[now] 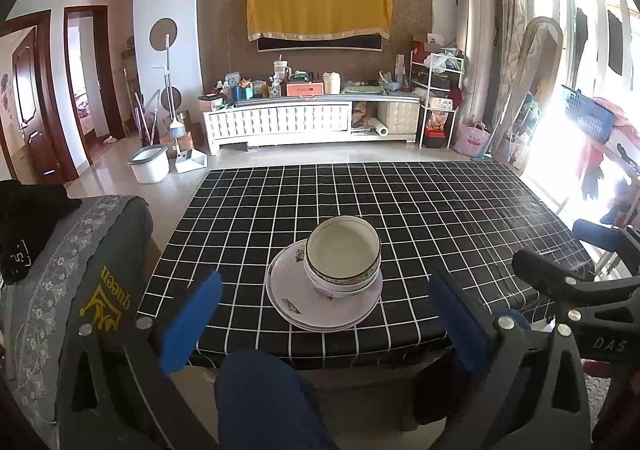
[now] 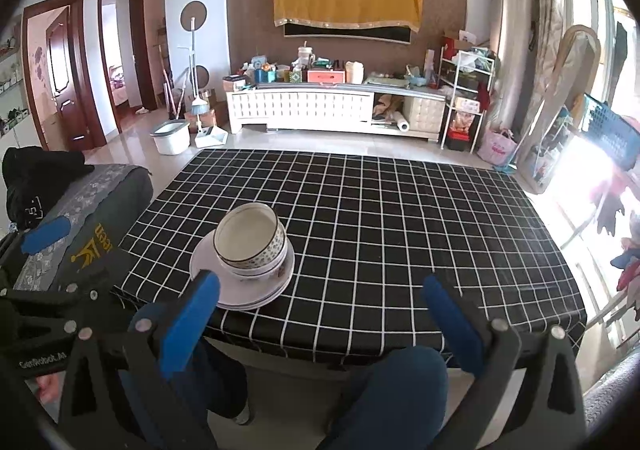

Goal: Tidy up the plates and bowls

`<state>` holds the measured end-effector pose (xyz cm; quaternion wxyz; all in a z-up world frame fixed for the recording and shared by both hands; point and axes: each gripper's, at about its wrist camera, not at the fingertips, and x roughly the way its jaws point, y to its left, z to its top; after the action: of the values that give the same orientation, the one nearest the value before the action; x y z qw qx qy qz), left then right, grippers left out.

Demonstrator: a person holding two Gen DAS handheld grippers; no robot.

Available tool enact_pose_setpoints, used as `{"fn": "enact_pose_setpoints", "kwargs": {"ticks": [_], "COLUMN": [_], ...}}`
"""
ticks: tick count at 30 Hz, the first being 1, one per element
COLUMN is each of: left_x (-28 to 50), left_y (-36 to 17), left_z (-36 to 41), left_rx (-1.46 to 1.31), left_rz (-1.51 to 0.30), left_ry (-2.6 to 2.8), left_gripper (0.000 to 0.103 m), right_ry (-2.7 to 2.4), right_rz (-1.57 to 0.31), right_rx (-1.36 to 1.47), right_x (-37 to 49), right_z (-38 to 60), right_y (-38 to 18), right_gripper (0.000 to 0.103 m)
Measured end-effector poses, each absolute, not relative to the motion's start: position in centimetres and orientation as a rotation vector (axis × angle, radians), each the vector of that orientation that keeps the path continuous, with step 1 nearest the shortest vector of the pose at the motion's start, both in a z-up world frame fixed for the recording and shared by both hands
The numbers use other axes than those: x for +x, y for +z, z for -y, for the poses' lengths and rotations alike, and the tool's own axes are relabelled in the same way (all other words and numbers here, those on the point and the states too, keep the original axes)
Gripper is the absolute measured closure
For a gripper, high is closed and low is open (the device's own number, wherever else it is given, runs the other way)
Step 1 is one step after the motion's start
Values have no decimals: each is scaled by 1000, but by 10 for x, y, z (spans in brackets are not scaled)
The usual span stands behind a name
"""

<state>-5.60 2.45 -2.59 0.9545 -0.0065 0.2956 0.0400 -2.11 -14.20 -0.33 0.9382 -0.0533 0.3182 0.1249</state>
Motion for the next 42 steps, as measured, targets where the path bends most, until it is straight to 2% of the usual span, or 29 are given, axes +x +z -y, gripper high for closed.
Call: {"fn": "enact_pose_setpoints", "kwargs": {"ticks": [42], "left_x": [-61], "left_y": [-27], "left_z": [-35], "left_rx": [-47], "left_rz": [-575], "left_ry": [48], "left_gripper": [1], "right_ry": [237], "right_rz": [-640], "right_rx": [-119], "right_x": [-25], "right_z": [142], "right_y": [-1], "right_gripper": [0]}}
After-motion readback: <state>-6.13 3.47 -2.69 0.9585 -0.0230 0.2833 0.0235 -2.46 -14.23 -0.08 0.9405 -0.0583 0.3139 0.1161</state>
